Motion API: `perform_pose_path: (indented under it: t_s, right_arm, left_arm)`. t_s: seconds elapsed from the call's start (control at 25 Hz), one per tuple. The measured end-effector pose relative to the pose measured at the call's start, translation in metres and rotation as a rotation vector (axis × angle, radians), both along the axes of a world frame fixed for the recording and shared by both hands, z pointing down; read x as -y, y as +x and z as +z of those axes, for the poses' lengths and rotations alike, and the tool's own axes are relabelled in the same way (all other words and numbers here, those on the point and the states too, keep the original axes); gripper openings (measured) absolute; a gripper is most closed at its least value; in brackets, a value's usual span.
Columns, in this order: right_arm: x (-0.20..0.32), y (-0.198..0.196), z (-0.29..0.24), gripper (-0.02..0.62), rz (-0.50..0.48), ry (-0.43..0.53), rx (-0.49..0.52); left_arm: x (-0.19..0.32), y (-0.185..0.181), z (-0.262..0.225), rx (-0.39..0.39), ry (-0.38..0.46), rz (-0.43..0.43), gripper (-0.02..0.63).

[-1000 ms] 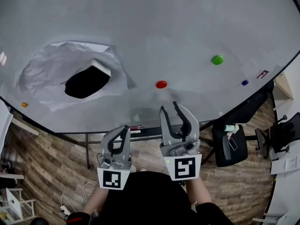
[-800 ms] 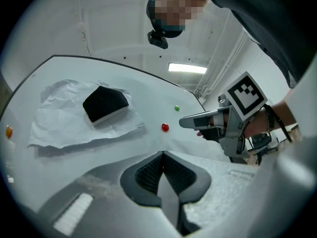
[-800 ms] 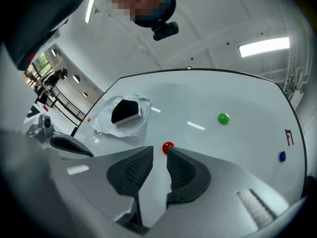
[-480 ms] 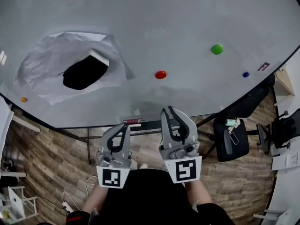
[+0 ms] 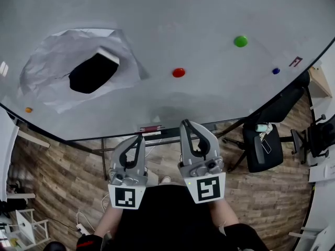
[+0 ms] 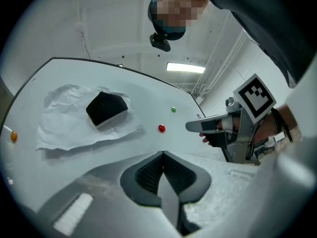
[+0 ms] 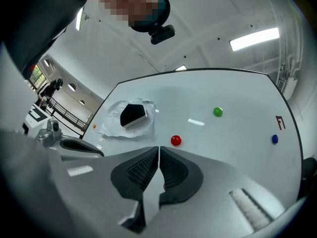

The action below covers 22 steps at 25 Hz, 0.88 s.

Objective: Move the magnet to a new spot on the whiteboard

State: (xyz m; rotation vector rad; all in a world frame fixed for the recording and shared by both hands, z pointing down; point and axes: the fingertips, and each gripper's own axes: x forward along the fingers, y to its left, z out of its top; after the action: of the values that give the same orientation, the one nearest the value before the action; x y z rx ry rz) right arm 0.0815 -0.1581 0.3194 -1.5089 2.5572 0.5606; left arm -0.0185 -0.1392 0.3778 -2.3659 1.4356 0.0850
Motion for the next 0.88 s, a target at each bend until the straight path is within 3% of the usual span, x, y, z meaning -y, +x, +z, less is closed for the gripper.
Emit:
perform_pose_path:
  t_s: [0.88]
  right_arm:
    - [-0.036,0.004,0.051,0.002,0.028,-0.073,-0.03]
  left_arm:
    - [-0.021,-0.001,0.007,0.0,-0.012,0.009,0.002]
